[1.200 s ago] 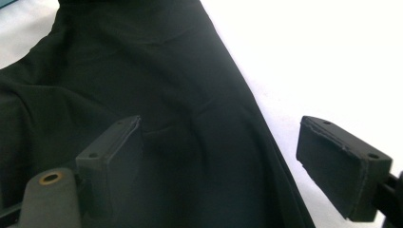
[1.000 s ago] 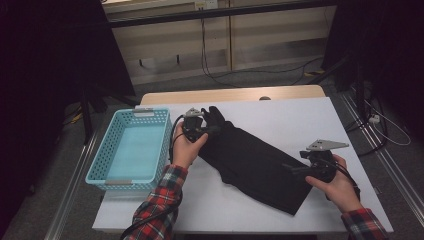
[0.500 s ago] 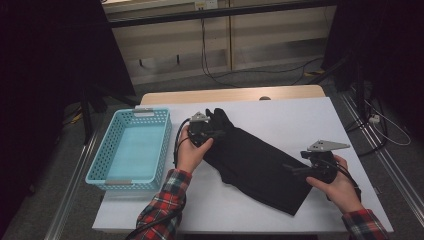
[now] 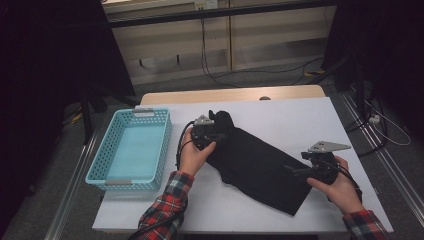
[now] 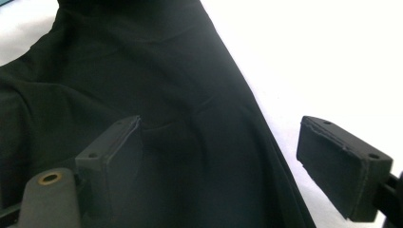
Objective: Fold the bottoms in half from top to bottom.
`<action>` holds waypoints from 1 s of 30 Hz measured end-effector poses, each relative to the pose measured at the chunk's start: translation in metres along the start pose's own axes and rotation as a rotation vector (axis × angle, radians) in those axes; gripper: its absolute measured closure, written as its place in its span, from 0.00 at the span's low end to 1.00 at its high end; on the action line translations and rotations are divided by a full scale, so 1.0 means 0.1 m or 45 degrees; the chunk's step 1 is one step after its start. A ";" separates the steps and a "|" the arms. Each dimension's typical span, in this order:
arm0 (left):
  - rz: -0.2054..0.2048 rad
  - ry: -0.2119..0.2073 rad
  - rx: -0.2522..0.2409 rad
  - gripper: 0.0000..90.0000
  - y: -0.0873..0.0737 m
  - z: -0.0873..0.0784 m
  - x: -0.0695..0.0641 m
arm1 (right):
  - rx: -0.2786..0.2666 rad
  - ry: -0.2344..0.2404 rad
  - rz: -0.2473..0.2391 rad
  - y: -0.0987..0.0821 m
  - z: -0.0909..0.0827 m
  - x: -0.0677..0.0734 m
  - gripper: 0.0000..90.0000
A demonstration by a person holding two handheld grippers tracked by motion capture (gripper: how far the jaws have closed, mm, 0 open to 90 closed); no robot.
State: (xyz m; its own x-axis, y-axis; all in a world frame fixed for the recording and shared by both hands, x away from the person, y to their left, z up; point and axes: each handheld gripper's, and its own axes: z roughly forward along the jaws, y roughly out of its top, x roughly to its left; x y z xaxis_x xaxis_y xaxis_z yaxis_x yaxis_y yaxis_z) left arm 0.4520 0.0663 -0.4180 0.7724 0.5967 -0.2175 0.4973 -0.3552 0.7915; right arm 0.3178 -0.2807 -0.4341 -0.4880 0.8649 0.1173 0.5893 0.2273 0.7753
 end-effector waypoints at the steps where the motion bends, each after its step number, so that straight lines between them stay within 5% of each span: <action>1: 0.000 -0.001 -0.002 0.95 0.00 0.00 0.00 | 0.000 0.000 -0.001 0.00 0.00 0.00 0.18; 30: 0.076 -0.077 0.001 0.95 0.05 0.02 -0.20 | 0.000 0.000 -0.001 -0.01 -0.02 0.01 0.18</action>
State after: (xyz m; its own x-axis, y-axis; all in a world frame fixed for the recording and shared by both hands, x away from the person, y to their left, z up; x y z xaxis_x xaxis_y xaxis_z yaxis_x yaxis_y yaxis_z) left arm 0.4398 0.0511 -0.4106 0.8230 0.5301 -0.2043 0.4502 -0.3892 0.8036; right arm 0.3154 -0.2808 -0.4340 -0.4886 0.8647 0.1165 0.5889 0.2283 0.7753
